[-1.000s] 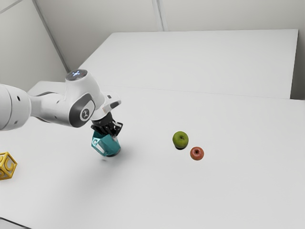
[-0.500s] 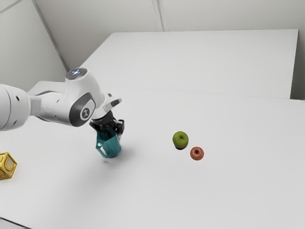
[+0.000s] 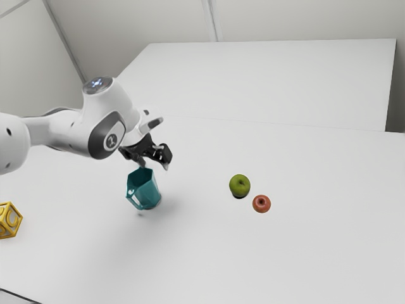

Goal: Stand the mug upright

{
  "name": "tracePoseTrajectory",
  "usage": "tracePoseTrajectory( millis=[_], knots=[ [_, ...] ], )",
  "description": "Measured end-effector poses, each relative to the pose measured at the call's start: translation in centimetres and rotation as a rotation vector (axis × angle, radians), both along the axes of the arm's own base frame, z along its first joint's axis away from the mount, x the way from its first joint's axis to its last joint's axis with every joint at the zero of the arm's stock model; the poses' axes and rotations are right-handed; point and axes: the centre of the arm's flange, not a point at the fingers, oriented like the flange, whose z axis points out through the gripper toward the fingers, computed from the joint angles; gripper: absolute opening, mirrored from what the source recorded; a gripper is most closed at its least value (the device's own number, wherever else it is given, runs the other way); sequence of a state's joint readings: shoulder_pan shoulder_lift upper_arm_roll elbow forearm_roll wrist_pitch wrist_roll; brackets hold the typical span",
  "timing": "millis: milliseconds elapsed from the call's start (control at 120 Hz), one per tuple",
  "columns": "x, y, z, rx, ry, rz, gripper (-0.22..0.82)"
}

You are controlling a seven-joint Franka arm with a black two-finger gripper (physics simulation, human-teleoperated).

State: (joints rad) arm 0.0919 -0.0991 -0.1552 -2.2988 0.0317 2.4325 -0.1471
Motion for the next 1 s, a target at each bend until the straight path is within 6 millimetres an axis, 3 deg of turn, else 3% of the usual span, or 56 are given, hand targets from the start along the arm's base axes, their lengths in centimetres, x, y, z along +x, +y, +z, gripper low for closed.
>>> tracePoseTrajectory(
  millis=[283, 575, 775, 917, 1000],
  knots=[
    [2.7, -0.7, 7.0, -0.026, 0.071, 0.016, 0.56],
    [4.1, -1.2, 11.4, -0.035, 0.199, 0.015, 0.58],
    [4.8, -1.2, 14.7, -0.027, 0.216, 0.013, 0.58],
    [4.8, -1.0, 18.0, -0.017, 0.203, 0.013, 0.58],
    [4.8, -0.8, 18.7, -0.012, 0.215, 0.015, 0.59]
  ],
)
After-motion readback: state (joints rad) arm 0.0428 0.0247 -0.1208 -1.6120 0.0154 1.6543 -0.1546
